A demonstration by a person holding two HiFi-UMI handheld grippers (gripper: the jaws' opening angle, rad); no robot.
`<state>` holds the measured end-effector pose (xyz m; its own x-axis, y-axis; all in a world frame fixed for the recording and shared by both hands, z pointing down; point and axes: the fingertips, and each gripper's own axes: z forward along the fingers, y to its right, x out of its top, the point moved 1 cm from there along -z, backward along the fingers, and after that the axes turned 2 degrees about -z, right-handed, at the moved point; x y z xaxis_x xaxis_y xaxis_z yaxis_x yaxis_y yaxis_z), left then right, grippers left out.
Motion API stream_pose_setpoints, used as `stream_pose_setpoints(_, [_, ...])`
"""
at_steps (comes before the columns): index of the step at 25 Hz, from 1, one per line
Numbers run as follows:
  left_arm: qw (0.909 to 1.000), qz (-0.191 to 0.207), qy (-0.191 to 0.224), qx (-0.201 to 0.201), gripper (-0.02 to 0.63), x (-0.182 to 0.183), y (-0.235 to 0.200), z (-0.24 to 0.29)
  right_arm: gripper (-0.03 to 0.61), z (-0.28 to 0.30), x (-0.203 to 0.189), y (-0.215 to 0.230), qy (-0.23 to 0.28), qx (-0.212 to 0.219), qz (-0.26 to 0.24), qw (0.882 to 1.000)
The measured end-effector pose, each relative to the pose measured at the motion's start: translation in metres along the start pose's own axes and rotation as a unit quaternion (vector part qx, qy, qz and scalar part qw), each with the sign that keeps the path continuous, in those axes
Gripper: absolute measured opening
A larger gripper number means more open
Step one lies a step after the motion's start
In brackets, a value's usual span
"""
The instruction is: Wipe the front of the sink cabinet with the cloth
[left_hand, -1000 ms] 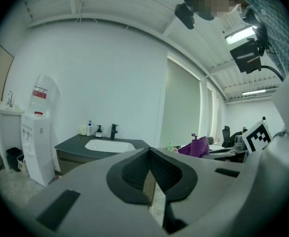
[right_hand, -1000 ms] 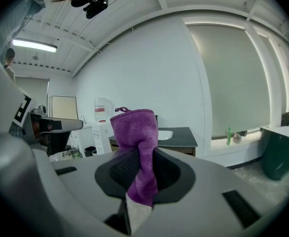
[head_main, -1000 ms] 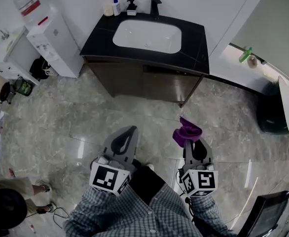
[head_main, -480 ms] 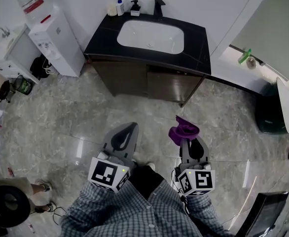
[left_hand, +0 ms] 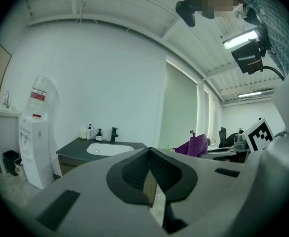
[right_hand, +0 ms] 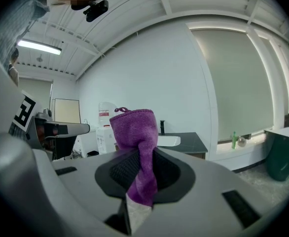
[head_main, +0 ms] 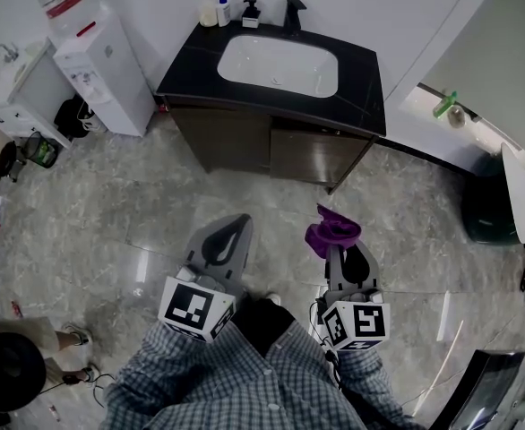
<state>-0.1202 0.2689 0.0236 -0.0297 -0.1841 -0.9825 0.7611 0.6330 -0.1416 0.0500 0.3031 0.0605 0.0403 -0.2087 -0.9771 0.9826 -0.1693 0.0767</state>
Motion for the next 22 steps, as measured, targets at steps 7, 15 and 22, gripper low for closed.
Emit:
stream_pose_setpoints(7, [1.0000, 0.002, 0.002, -0.003, 0.011, 0.001, -0.003, -0.003, 0.074, 0.000, 0.003, 0.005, 0.001, -0.021, 0.000, 1.000])
stream_pose_setpoints(15, [1.0000, 0.002, 0.007, -0.002, 0.011, 0.001, -0.004, -0.002, 0.074, 0.002, 0.003, 0.006, 0.001, -0.020, -0.001, 1.000])
stream_pose_setpoints(22, [1.0000, 0.002, 0.008, 0.002, 0.011, 0.001, -0.007, -0.009, 0.074, 0.003, 0.001, -0.004, -0.002, -0.010, -0.001, 1.000])
